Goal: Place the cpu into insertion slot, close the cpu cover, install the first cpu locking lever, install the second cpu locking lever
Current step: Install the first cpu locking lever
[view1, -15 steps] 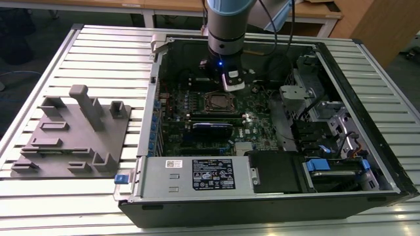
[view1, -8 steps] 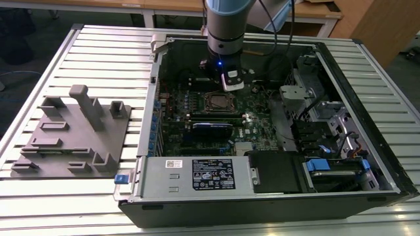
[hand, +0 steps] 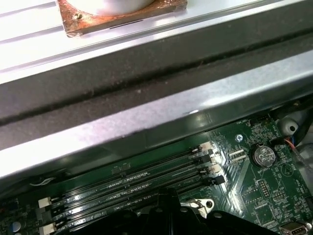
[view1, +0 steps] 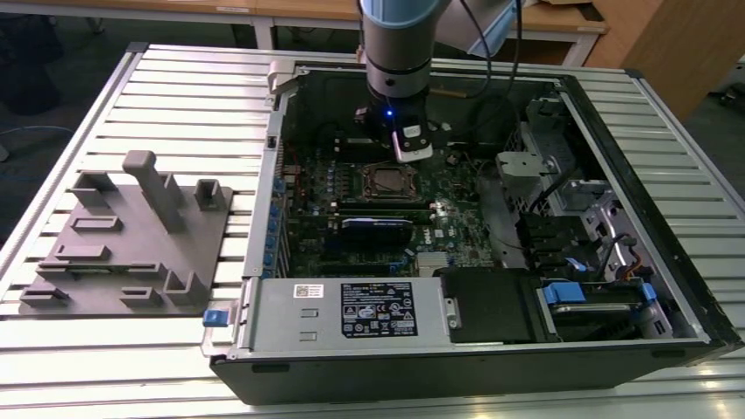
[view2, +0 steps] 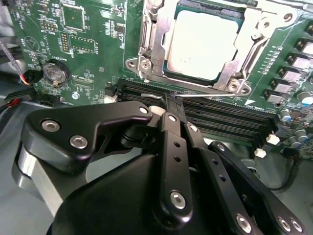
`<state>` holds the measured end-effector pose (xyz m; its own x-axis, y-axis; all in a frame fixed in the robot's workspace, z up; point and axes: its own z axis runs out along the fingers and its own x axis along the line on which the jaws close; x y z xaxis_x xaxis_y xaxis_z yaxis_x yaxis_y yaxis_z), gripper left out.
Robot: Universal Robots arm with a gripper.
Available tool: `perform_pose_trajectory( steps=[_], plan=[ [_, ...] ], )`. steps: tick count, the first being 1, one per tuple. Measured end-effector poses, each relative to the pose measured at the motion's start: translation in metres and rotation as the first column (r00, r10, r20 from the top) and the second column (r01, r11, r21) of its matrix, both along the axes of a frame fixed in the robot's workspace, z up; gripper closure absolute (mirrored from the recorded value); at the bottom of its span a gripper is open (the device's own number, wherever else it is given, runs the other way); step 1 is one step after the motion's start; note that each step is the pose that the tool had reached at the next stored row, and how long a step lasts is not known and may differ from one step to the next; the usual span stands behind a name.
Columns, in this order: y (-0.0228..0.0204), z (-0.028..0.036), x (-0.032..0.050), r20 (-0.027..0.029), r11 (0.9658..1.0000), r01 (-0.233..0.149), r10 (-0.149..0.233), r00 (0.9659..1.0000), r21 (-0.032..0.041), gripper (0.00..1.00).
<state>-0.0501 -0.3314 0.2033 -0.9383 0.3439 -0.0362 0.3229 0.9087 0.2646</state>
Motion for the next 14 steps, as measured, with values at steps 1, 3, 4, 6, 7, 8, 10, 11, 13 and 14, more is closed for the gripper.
perform_pose_trajectory(
  steps=[1, 3, 4, 6, 7, 8, 10, 11, 13, 14],
  plan=[
    [0.0000, 0.0000, -0.0001, 0.0022, 1.0000, 0.000, 0.000, 1.0000, 0.0002, 0.89],
    [0.0000, -0.0001, 0.0000, 0.0026, 1.0000, 0.000, 0.000, 1.0000, 0.0002, 0.89],
    [0.0000, 0.0000, -0.0001, 0.0027, 1.0000, 0.000, 0.000, 1.0000, 0.0002, 0.89],
    [-0.0001, -0.0003, -0.0006, 0.0141, 1.0000, 0.000, 0.000, 0.9999, 0.0051, 0.89],
    [-0.0001, -0.0004, -0.0008, 0.0217, 1.0000, 0.000, 0.000, 0.9998, 0.0068, 0.89],
    [0.0000, -0.0004, -0.0008, 0.0227, 1.0000, 0.000, 0.000, 0.9997, 0.0070, 0.89],
    [0.0000, -0.0005, -0.0008, 0.0228, 1.0000, 0.000, 0.000, 0.9997, 0.0071, 0.89],
    [0.0000, -0.0005, -0.0010, 0.0237, 1.0000, 0.000, 0.000, 0.9997, 0.0071, 0.89],
    [-0.0001, -0.0007, -0.0020, 0.0285, 1.0000, 0.001, -0.001, 0.9996, 0.0071, 0.89],
    [0.0000, -0.0007, -0.0023, 0.0295, 1.0000, 0.001, -0.001, 0.9996, 0.0071, 0.89]
  ],
)
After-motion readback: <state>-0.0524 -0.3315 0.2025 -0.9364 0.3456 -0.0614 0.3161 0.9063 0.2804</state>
